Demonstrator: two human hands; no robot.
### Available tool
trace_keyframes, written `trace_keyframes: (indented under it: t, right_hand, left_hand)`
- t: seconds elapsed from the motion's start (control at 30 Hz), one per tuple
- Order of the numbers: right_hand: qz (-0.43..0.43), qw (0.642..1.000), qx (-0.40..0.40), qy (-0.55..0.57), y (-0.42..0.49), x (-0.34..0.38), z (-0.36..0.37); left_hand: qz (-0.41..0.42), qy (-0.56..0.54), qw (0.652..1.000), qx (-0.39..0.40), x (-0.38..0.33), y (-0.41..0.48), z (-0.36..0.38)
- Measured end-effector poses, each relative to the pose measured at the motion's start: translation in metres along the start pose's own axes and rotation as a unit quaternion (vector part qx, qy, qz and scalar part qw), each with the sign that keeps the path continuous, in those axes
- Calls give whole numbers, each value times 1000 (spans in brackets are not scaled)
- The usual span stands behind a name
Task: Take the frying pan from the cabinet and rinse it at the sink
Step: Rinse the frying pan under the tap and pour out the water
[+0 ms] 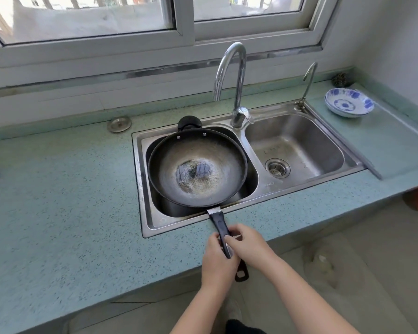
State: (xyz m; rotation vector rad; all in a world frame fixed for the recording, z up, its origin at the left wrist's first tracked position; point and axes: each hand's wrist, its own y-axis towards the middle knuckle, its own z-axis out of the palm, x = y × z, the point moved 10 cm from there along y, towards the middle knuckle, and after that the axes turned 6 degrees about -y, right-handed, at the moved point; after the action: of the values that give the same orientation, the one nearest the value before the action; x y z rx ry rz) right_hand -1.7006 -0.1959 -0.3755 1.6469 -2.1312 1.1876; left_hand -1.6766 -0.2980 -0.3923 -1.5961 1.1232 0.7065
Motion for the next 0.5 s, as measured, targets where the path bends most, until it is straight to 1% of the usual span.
trace_keyframes:
  t: [0.13, 0.27, 0.4, 0.5]
  right_hand:
    - [-31, 997, -28, -59, -5, 7, 3]
    - [-18, 998, -25, -60, -2, 6, -1]
    - [-28, 997, -40, -62, 6, 4, -9]
    - [-43, 994, -60, -82, 16, 1, -20]
  left_hand:
    - [61, 83, 995, 10, -4, 2, -2]
    - [113, 169, 979, 5, -15, -1, -13]
    - [156, 192, 969, -18, -33, 6, -19]
    - [194, 205, 958, -52, -47, 17, -13]
